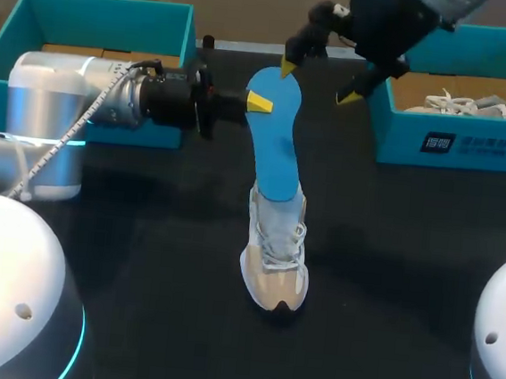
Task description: Take the shoe out of the shoebox, open the shoe tongue, remove and reinsert the insole, then place the shoe into the shoebox
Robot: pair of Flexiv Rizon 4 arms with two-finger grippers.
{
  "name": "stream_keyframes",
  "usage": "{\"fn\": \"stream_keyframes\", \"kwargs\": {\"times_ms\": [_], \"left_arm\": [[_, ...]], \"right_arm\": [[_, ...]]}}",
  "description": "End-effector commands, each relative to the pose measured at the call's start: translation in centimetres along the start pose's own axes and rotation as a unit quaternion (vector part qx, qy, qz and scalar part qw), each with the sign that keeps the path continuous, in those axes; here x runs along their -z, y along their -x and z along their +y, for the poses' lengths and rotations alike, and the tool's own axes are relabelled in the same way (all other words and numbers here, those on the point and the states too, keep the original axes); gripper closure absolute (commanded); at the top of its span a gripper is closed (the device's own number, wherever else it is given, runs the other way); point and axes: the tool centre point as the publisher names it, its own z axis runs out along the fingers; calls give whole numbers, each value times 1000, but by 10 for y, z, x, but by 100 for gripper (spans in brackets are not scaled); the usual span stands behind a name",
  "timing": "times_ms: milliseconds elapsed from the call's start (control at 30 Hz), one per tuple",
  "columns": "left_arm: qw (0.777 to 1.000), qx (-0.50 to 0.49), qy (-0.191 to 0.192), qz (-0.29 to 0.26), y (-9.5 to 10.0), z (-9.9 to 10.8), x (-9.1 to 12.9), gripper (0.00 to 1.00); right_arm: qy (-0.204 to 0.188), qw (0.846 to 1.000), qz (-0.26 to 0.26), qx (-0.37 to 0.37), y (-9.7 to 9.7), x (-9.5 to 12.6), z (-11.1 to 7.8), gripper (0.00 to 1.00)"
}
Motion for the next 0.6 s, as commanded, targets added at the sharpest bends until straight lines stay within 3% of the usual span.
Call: {"fn": "stream_keyframes", "kwargs": {"times_ms": [33,333,600], "left_arm": [[1000,0,0,-2,-1,1,0,100],[1000,0,0,-2,-1,1,0,100],[1000,0,0,-2,-1,1,0,100]], "right_arm": [[-3,994,-112,4,-8,-4,6,0],[-15,980,-195,27,-16,-10,8,0],[-24,975,-218,36,-21,-18,6,0]]}}
